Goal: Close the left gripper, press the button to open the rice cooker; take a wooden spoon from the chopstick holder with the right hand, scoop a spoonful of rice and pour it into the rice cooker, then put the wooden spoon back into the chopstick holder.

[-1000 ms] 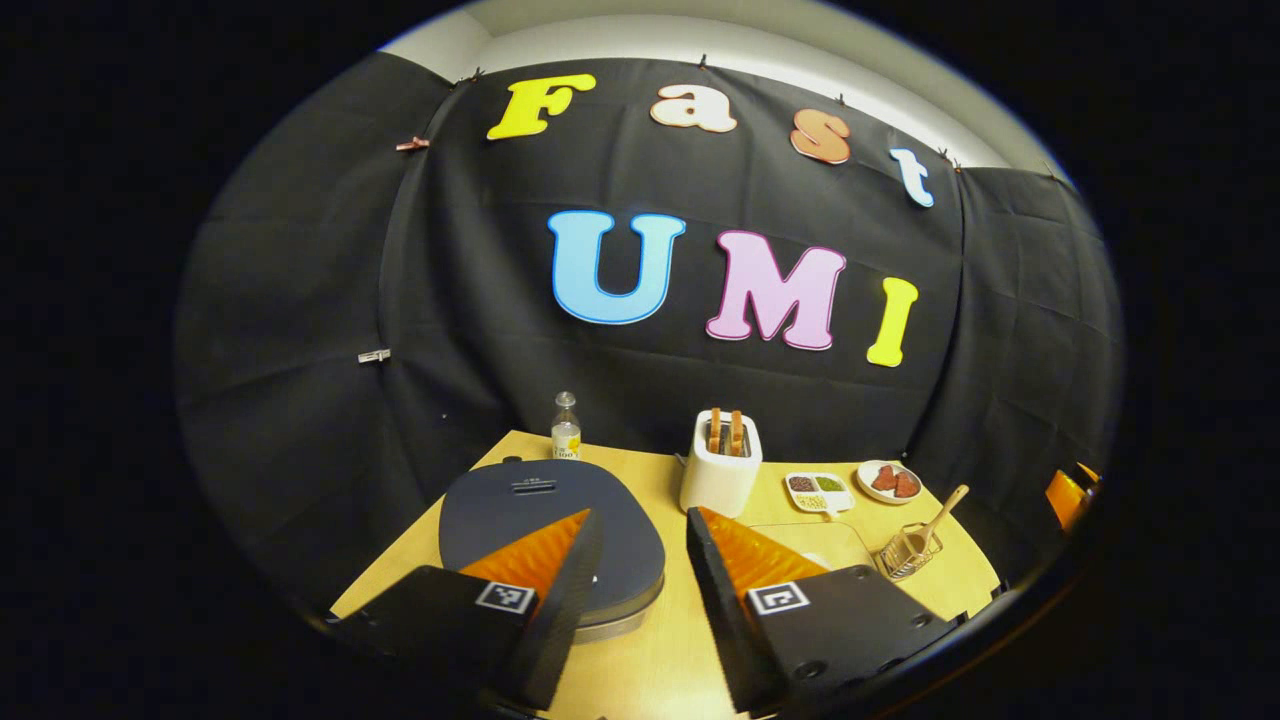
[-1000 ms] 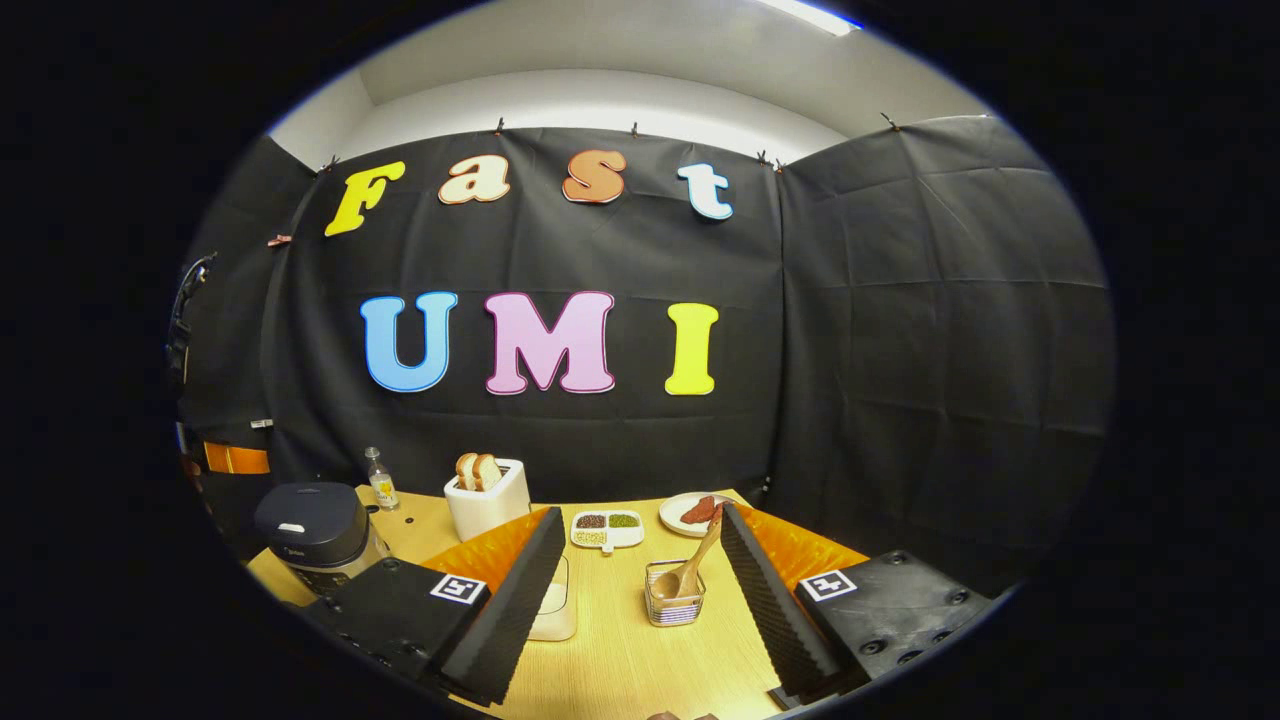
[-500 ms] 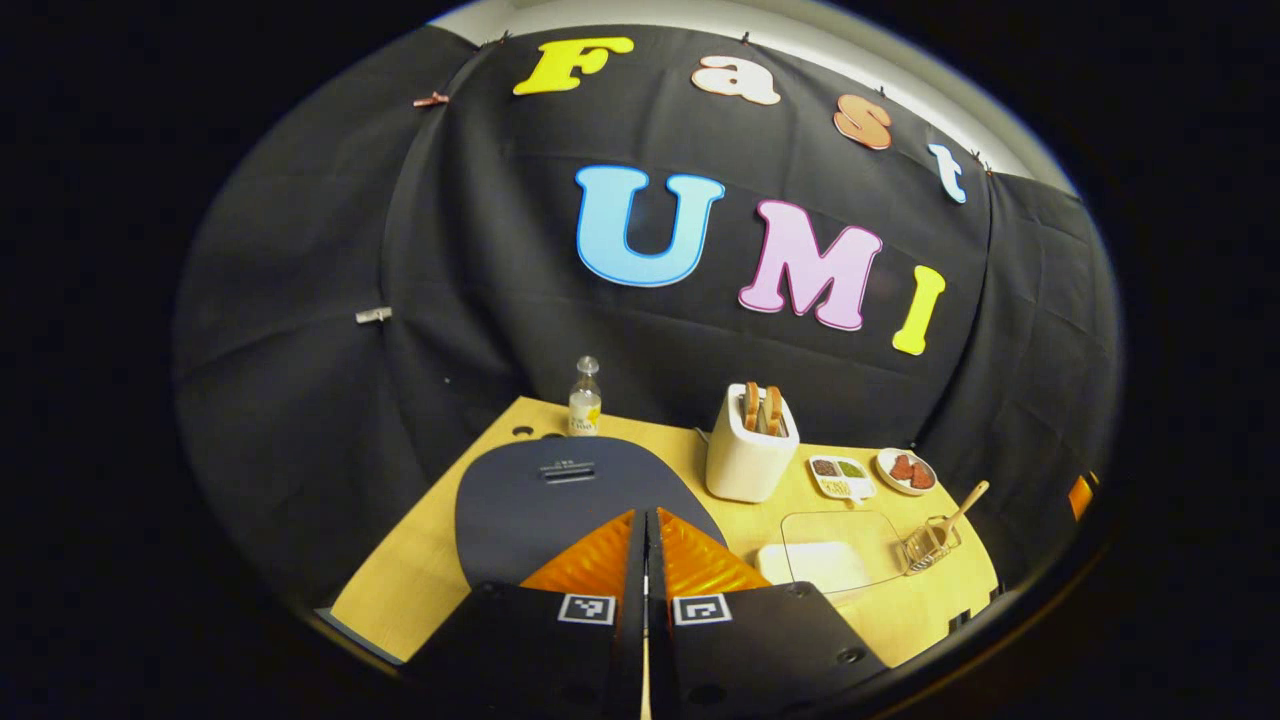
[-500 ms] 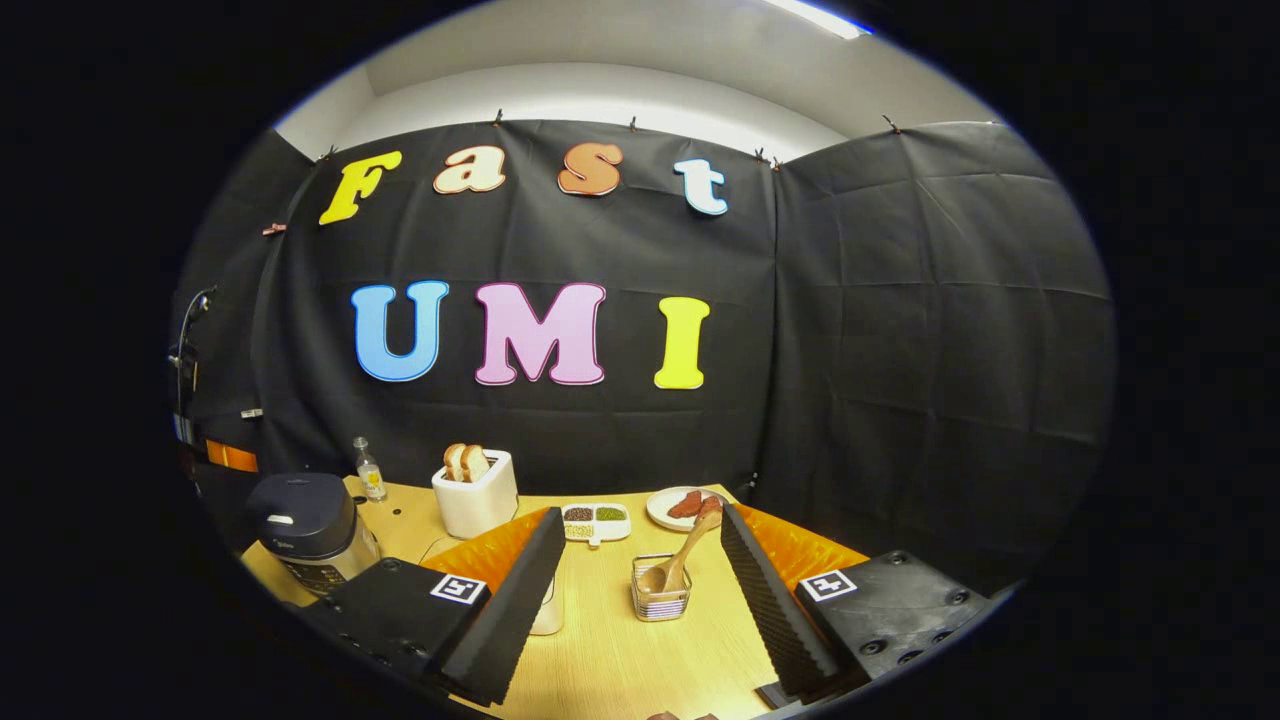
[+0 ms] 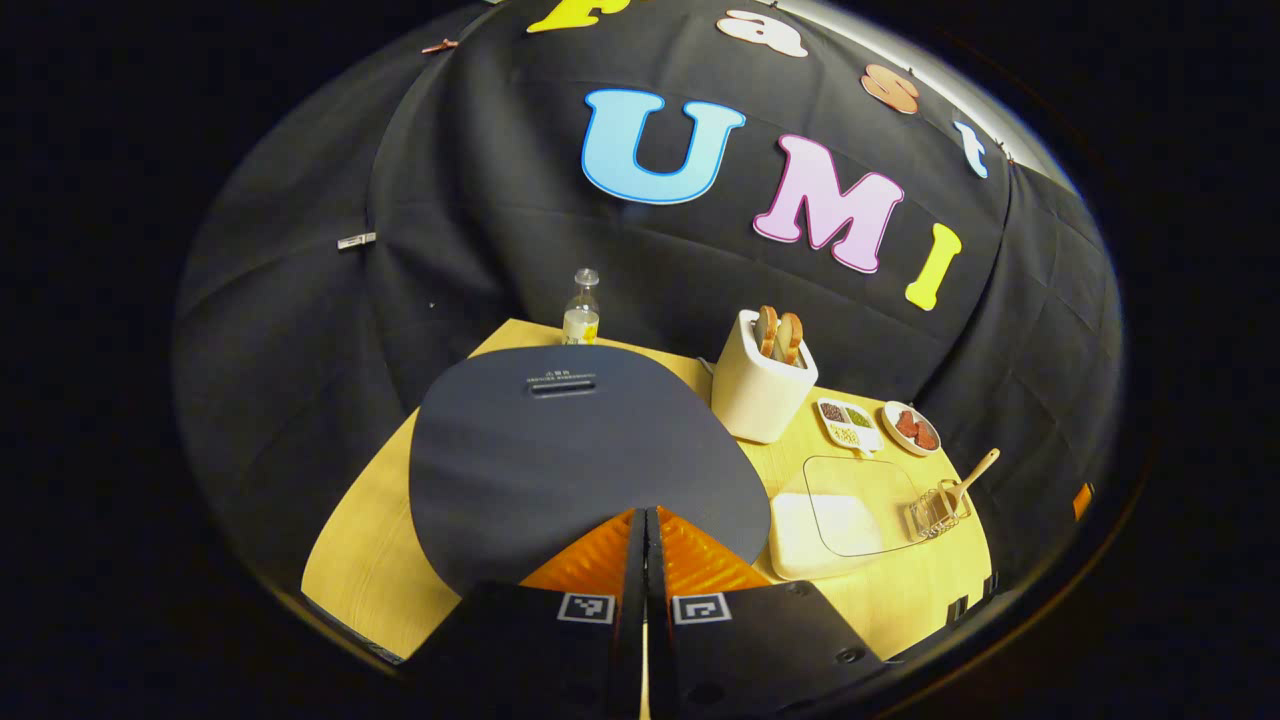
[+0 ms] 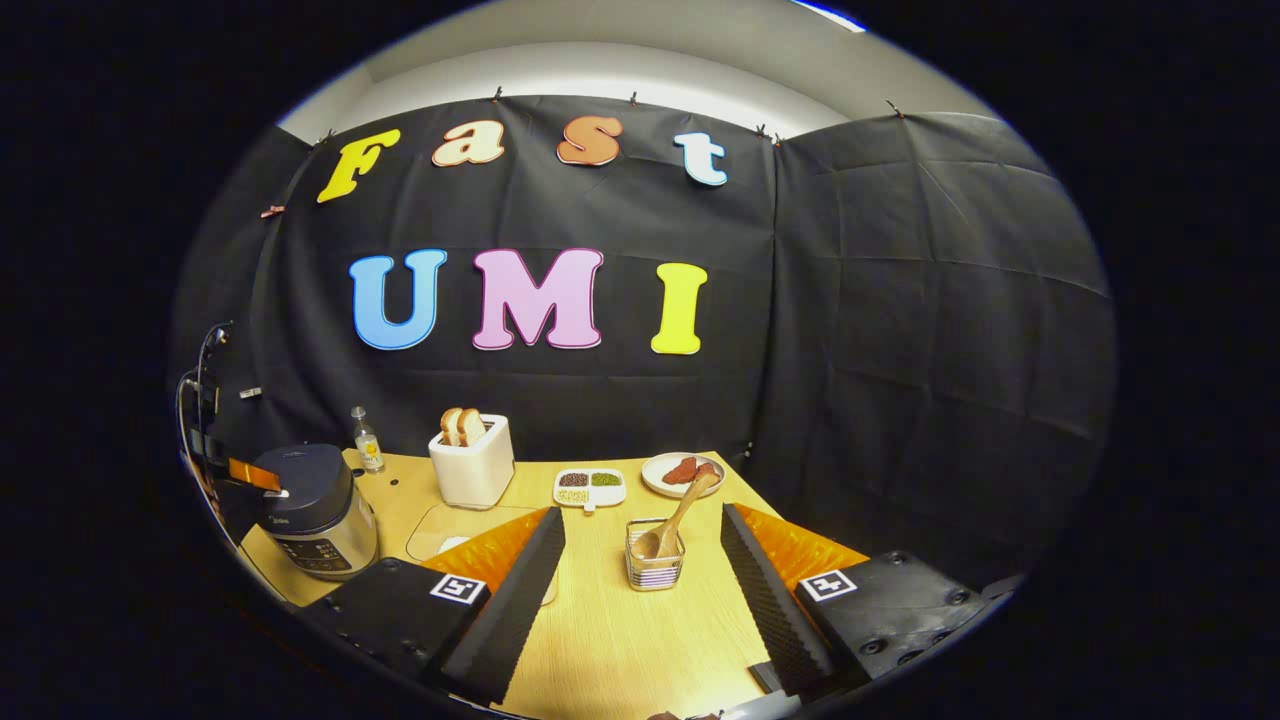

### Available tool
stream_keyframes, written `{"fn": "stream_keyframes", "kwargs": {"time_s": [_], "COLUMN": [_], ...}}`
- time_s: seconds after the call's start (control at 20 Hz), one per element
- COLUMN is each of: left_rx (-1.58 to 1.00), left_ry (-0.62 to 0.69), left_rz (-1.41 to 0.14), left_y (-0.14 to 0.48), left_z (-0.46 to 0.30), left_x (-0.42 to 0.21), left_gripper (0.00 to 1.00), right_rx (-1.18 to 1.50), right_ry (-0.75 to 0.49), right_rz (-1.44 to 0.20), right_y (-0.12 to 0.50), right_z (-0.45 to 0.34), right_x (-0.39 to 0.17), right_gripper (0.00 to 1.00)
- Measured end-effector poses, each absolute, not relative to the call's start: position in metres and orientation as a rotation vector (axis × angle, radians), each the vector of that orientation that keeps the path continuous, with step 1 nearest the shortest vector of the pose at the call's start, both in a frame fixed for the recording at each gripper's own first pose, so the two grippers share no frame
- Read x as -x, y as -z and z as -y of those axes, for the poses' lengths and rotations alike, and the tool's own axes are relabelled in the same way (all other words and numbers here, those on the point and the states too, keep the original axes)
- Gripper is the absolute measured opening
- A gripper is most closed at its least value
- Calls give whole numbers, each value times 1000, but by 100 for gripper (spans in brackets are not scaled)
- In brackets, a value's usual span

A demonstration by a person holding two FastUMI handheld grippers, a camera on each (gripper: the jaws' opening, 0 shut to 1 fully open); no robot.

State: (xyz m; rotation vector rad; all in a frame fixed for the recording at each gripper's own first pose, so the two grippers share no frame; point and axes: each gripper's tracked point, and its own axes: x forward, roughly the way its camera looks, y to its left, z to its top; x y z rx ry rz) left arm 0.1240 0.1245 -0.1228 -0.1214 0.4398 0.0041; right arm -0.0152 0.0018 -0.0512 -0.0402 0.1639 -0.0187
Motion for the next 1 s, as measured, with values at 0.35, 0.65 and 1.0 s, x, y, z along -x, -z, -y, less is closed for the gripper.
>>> {"fn": "stream_keyframes", "kwargs": {"time_s": [0.35, 0.65, 1.0], "left_rx": [248, 106, -25], "left_ry": [-20, -62, -248], "left_rz": [-405, -455, -314], "left_y": [130, 134, 47], "left_z": [-126, -123, -121], "left_x": [-123, -125, -127], "left_gripper": [8, 7, 7], "right_rx": [41, 39, 23], "right_ry": [-24, -76, -69], "right_rz": [-174, -208, -190], "right_y": [58, 66, 56], "right_z": [-15, -19, 9], "right_x": [9, -9, -60], "right_gripper": [98, 98, 98]}}
